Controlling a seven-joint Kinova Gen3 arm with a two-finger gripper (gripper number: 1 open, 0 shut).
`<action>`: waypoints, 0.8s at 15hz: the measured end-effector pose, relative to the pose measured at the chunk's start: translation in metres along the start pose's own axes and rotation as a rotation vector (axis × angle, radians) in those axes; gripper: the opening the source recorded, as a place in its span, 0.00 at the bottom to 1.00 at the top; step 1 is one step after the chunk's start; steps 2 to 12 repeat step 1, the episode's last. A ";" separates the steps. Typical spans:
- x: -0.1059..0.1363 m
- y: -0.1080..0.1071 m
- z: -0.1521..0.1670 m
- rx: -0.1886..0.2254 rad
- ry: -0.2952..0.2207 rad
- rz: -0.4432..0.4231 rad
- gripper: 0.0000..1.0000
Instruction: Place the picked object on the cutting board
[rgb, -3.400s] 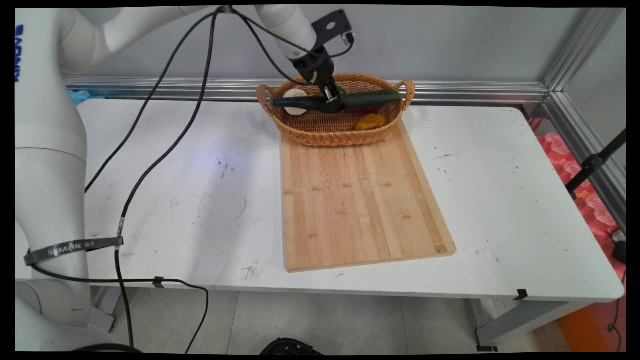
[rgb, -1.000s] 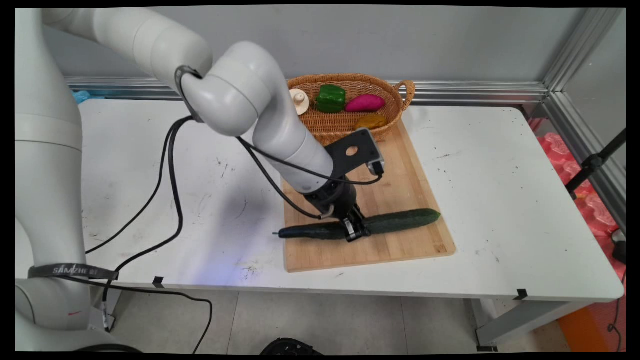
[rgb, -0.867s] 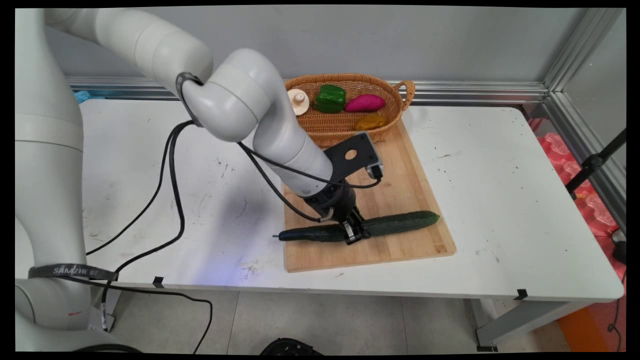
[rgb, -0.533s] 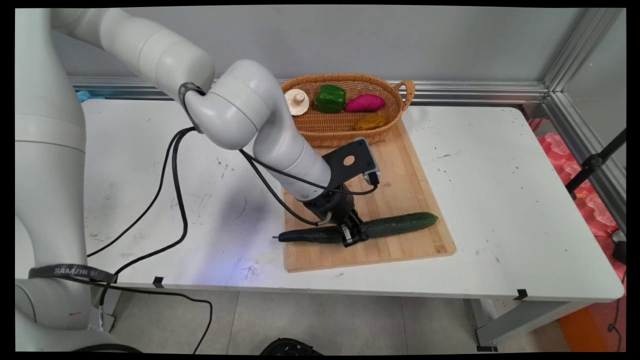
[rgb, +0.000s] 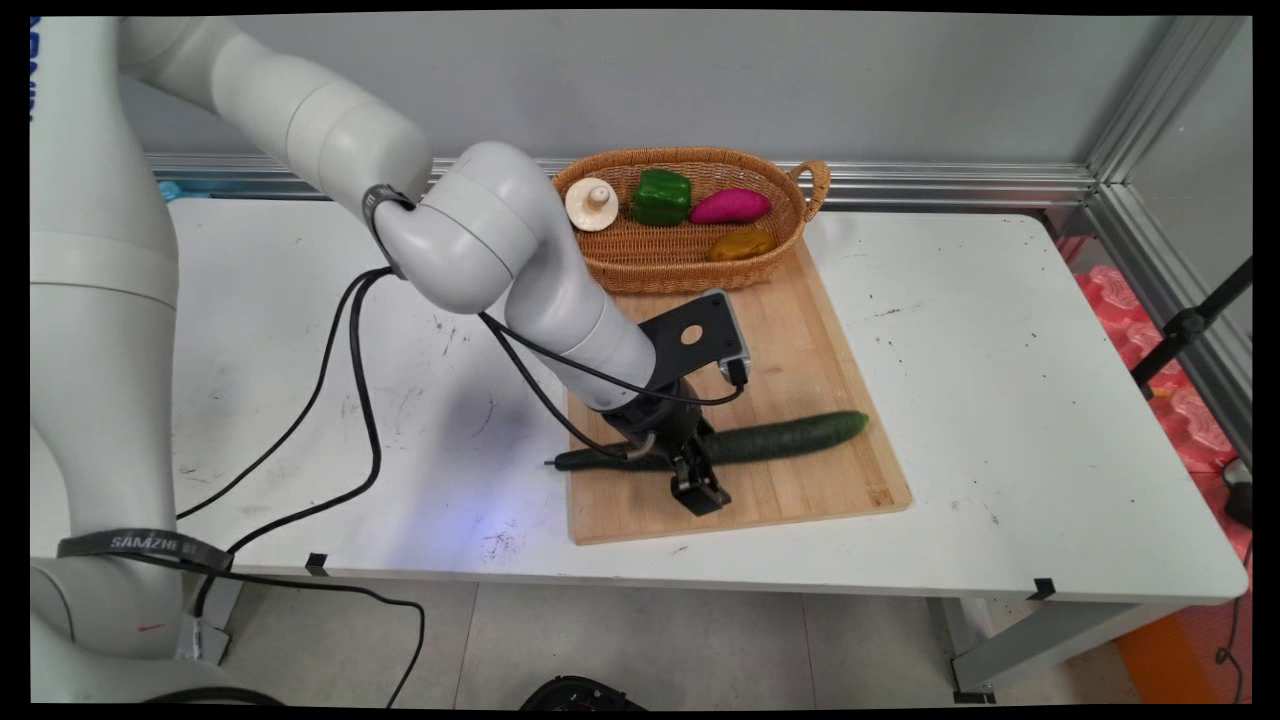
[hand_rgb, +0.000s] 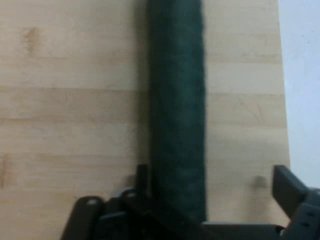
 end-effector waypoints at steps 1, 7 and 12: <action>-0.001 0.000 0.001 -0.001 0.000 0.001 1.00; -0.001 0.000 0.001 -0.001 0.000 0.001 1.00; -0.001 0.000 0.001 -0.001 0.000 0.001 1.00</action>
